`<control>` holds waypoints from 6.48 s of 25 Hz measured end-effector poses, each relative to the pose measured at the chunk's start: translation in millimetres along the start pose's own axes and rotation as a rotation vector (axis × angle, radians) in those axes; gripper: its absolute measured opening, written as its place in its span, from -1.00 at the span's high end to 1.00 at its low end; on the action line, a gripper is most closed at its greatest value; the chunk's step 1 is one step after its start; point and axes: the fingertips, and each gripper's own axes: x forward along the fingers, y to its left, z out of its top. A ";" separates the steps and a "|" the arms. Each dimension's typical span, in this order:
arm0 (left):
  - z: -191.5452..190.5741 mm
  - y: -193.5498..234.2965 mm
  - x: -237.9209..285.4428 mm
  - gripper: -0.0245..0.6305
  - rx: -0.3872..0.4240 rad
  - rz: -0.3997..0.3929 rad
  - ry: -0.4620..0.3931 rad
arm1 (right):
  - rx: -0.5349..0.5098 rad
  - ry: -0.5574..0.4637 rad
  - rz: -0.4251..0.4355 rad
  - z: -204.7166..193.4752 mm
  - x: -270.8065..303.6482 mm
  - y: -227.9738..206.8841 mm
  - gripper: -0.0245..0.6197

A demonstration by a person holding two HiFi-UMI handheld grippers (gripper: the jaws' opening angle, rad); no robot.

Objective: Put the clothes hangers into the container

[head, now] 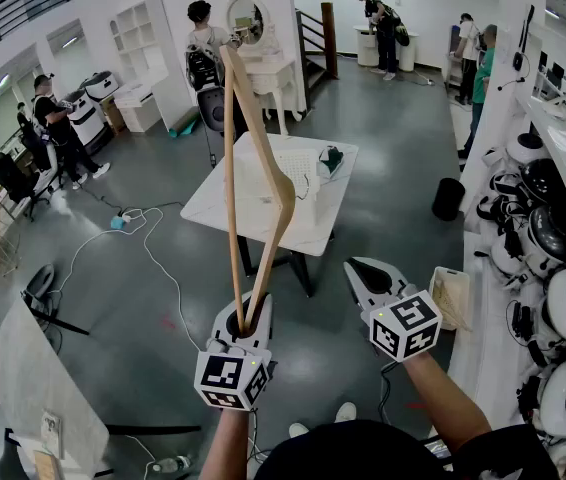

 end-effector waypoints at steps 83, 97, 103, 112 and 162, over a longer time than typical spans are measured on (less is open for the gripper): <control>7.6 113.5 190.1 0.76 -0.025 0.067 0.006 | 0.035 0.069 0.069 -17.1 193.0 -113.1 0.87; 8.4 172.9 217.7 0.76 -0.035 0.042 0.006 | 0.025 0.082 0.042 -10.1 252.5 -111.5 0.87; 2.3 192.5 226.6 0.76 -0.025 0.037 0.022 | 0.026 0.093 0.026 -13.2 269.6 -114.0 0.87; -8.1 214.3 229.1 0.76 -0.013 0.024 0.033 | 0.018 0.110 0.008 -16.9 291.2 -106.2 0.87; -75.3 267.1 320.0 0.76 -0.006 -0.011 0.202 | 0.020 0.137 -0.018 -21.0 365.6 -160.3 0.87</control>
